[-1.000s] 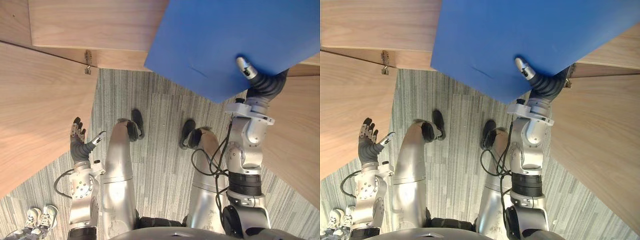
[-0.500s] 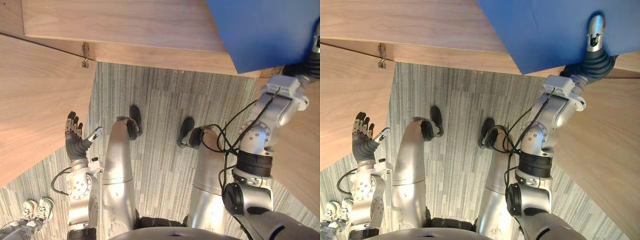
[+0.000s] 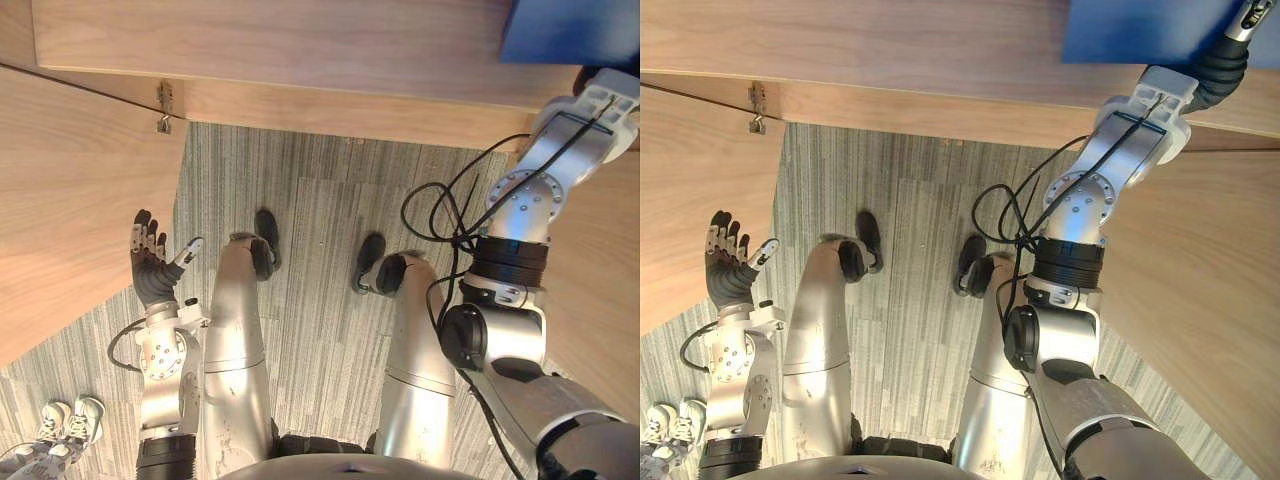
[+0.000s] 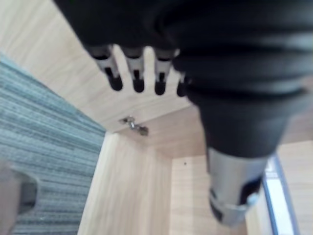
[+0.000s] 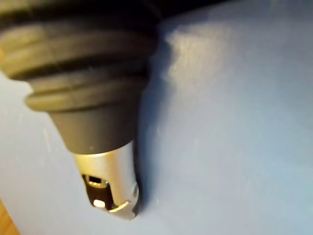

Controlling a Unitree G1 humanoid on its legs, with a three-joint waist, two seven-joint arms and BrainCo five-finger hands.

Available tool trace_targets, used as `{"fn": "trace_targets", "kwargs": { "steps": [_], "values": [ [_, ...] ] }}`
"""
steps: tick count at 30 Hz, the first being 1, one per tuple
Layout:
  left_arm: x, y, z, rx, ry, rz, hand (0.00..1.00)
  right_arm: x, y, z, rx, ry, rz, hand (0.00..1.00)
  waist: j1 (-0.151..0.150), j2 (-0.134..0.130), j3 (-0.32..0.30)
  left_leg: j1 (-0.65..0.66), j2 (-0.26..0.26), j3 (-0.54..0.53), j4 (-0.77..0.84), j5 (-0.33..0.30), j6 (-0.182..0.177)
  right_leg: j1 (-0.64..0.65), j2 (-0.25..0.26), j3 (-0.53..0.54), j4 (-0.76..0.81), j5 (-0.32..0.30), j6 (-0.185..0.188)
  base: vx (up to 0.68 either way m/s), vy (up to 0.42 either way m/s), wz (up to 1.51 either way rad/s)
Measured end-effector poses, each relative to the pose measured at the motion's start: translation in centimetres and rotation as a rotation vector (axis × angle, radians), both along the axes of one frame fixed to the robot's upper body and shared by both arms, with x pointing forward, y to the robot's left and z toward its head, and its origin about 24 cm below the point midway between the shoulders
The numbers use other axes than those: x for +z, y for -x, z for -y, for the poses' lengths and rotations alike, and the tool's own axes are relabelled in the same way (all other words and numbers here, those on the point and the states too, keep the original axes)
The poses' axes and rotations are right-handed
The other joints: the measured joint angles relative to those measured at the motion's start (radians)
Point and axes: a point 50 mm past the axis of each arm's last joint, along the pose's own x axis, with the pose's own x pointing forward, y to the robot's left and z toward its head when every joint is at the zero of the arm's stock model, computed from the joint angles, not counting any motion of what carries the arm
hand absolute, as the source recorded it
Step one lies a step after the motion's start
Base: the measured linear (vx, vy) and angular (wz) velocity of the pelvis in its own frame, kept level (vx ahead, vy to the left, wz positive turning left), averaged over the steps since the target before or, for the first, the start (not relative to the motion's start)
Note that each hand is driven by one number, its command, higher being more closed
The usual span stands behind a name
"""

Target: Walk over to the cabinet, pick up the folder, carry it to the office cabinet, place the folder inside the office cabinet, then close the office cabinet door

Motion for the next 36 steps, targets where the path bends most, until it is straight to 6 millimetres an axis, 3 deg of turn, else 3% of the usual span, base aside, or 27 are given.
{"fn": "trace_targets", "kwargs": {
  "steps": [3,8,15,23,24,29,36],
  "values": [
    [-0.3,-0.1,0.0,-0.003,0.008,-0.01,0.0,0.1,-0.4,0.1,0.01,-0.02,-0.011,1.0,0.003,0.0,-0.032,-0.025,0.001,-0.001,0.003,0.004,-0.001,-0.026,0.0,0.0,0.003,0.003,-0.005,0.0,0.0,0.0],
    [-0.8,-0.9,0.6,-0.029,0.016,-0.031,0.0,1.5,-1.0,-0.1,0.051,-0.058,0.004,1.0,0.008,0.0,-0.032,-0.031,0.002,-0.005,0.003,0.015,-0.004,-0.031,0.0,-0.004,0.01,0.007,-0.012,-0.02,-0.007,0.02],
    [-0.6,-1.6,1.1,-0.056,0.008,-0.026,0.0,2.0,-1.1,-0.4,0.065,-0.069,0.0,1.0,0.021,0.0,-0.032,-0.035,0.003,-0.009,-0.021,0.042,-0.013,-0.043,0.0,-0.014,0.005,0.019,-0.031,-0.03,-0.017,0.02],
    [-0.4,-2.1,1.0,-0.064,-0.006,-0.025,0.0,6.4,-1.9,-0.2,0.056,0.041,-0.017,1.0,0.023,0.0,-0.032,-0.087,0.018,-0.015,-0.025,0.075,-0.014,-0.1,0.011,-0.023,0.003,0.053,-0.045,-0.04,0.003,-0.05],
    [-0.4,-2.1,1.0,-0.064,-0.007,-0.025,0.0,6.8,-2.0,-0.2,0.056,0.052,-0.019,0.0,0.022,0.0,-0.032,-0.09,0.018,-0.015,-0.028,0.078,-0.014,-0.103,0.011,-0.024,0.0,0.056,-0.046,-0.04,0.011,-0.04],
    [-1.0,-2.2,1.1,-0.069,-0.004,-0.05,0.0,8.6,-2.0,0.4,0.04,0.129,-0.033,0.0,0.022,0.0,-0.032,-0.084,0.016,-0.002,-0.12,0.135,-0.013,-0.104,0.011,-0.038,-0.072,0.092,-0.045,-0.03,-0.001,0.05],
    [-1.6,-2.4,1.4,-0.082,0.0,-0.075,0.0,9.4,-1.1,1.7,-0.014,0.171,-0.031,0.0,0.023,0.0,-0.032,-0.06,-0.002,0.007,-0.238,0.207,-0.019,-0.094,-0.001,-0.06,-0.141,0.131,-0.071,0.01,0.004,0.13]
  ]
}}
